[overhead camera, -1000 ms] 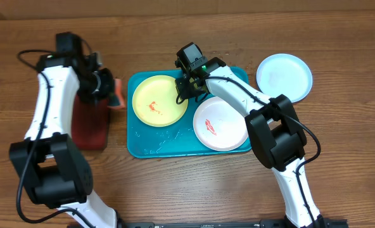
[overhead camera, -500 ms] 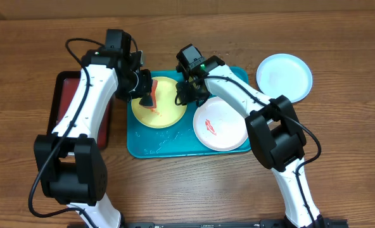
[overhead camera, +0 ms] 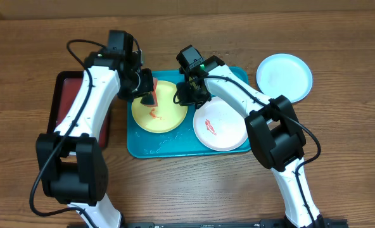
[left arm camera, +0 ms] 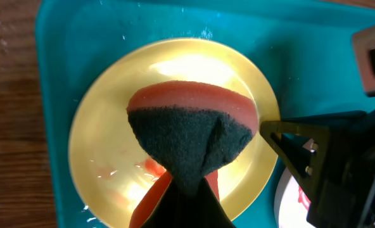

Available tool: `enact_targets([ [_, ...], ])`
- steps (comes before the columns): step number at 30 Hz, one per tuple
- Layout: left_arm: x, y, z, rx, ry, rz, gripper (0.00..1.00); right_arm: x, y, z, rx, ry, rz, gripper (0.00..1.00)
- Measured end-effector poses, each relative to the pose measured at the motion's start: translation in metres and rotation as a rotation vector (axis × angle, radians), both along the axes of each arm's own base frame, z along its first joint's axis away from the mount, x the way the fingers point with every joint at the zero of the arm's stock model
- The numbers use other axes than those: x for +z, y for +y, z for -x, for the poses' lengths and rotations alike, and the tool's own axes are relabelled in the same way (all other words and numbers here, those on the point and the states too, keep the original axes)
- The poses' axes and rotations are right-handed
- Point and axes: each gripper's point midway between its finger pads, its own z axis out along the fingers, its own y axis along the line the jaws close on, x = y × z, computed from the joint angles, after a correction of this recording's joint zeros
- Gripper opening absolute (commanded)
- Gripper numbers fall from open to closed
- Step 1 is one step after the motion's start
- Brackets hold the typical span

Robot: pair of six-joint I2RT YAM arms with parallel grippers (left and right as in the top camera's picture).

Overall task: Clean dirty plates on tray and stack at the side
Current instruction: 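Scrub the yellow plate with the sponge while the right gripper holds it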

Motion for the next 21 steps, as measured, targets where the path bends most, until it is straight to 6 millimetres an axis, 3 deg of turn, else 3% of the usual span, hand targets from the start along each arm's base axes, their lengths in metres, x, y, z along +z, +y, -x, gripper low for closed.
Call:
enact_targets([
  [9, -0.042, -0.016, 0.010, 0.043, 0.086, 0.009, 0.04, 0.000, 0.001, 0.000, 0.001, -0.008, 0.005, 0.05],
  [21, -0.076, -0.042, 0.018, 0.019, 0.154, 0.001, 0.04, 0.000, 0.001, -0.001, 0.001, -0.011, 0.004, 0.05],
])
